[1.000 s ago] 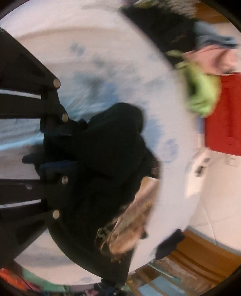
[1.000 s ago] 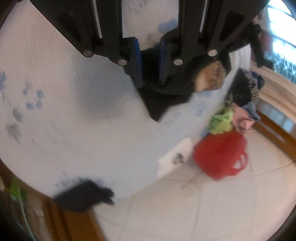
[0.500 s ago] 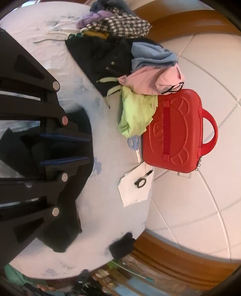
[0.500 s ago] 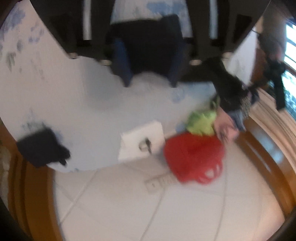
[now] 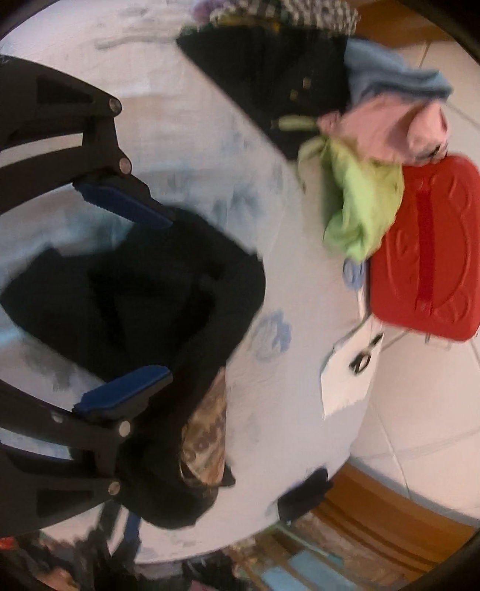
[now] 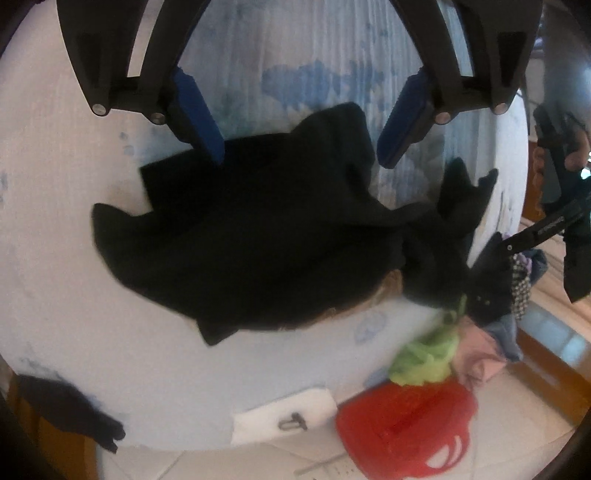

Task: Fold clothes

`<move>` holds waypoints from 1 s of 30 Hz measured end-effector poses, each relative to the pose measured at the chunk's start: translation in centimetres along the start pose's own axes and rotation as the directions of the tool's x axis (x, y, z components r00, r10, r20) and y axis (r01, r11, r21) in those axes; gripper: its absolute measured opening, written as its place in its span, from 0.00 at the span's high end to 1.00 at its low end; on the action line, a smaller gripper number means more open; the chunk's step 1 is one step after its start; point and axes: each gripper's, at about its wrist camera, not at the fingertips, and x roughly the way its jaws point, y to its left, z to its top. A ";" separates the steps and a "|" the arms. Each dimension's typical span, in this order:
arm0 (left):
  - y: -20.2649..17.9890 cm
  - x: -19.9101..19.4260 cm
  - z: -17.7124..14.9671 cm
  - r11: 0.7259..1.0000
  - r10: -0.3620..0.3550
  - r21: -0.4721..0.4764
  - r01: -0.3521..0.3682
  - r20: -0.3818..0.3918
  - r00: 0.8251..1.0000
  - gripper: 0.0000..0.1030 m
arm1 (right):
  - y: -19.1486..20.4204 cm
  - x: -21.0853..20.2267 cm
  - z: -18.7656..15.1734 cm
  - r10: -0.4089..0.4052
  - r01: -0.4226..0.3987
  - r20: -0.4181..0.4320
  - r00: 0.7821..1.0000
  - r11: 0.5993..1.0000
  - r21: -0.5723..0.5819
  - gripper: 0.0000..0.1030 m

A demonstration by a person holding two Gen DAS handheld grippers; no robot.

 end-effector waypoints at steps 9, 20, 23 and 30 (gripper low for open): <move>-3.0 4.0 2.0 0.993 0.111 0.037 -0.111 -0.019 0.994 0.89 | 0.5 2.0 0.4 -0.036 0.036 -0.019 0.999 0.999 0.008 0.76; -2.2 -1.5 10.8 0.984 0.175 -0.003 -0.178 0.218 0.960 0.91 | 3.7 -7.4 11.4 -0.022 0.087 0.341 0.940 0.980 -0.177 0.93; -1.0 -0.8 13.2 0.985 0.171 -0.039 -0.167 0.173 0.970 0.79 | 4.4 -6.9 16.2 -0.018 0.088 0.371 0.928 0.981 -0.173 0.87; 1.6 -2.3 9.6 0.971 0.237 -0.045 -0.233 0.161 0.958 0.12 | 2.9 -8.2 17.5 -0.042 0.085 0.421 0.906 0.993 -0.084 0.35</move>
